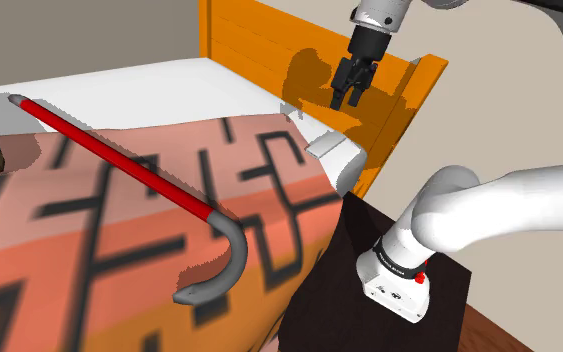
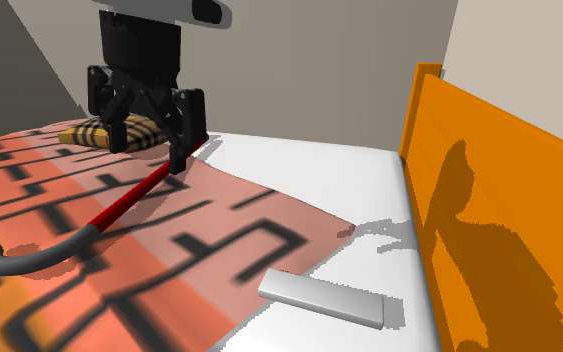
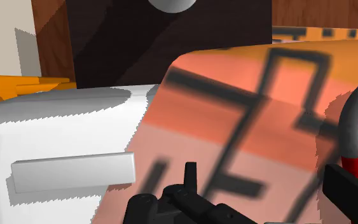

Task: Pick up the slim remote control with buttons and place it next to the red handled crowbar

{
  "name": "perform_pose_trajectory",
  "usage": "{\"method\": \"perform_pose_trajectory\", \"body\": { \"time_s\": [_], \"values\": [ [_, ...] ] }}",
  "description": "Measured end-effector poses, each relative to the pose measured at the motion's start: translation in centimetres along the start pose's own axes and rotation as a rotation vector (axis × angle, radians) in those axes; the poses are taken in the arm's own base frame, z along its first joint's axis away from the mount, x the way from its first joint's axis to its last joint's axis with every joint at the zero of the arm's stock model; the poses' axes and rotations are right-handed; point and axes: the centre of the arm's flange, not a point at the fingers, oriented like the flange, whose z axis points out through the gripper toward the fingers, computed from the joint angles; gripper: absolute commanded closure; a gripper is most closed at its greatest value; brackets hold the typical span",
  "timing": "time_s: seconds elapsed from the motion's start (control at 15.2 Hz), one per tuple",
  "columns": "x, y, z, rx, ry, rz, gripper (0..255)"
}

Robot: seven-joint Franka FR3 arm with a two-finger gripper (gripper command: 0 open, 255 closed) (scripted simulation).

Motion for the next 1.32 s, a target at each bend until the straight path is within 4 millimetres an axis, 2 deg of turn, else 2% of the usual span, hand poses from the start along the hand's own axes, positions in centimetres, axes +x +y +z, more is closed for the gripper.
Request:
{"method": "perform_pose_trajectory", "body": {
  "time_s": [0.13, 0.26, 0.46, 0.73, 1.06, 1.32],
  "values": [
    [0.3, 0.2, 0.3, -0.002, 0.002, 0.024, 0],
    [1.6, 1.1, 1.6, -0.009, 0.011, 0.107, 0],
    [4.1, 2.9, 3.9, -0.022, 0.028, 0.256, 0],
    [6.5, 5.5, 6.5, -0.040, 0.053, 0.463, 0],
    [9.3, 10.1, 9.7, -0.062, 0.085, 0.723, 0],
    [10.3, 14.2, 12.3, -0.079, 0.110, 0.930, 0]
  ]
}}
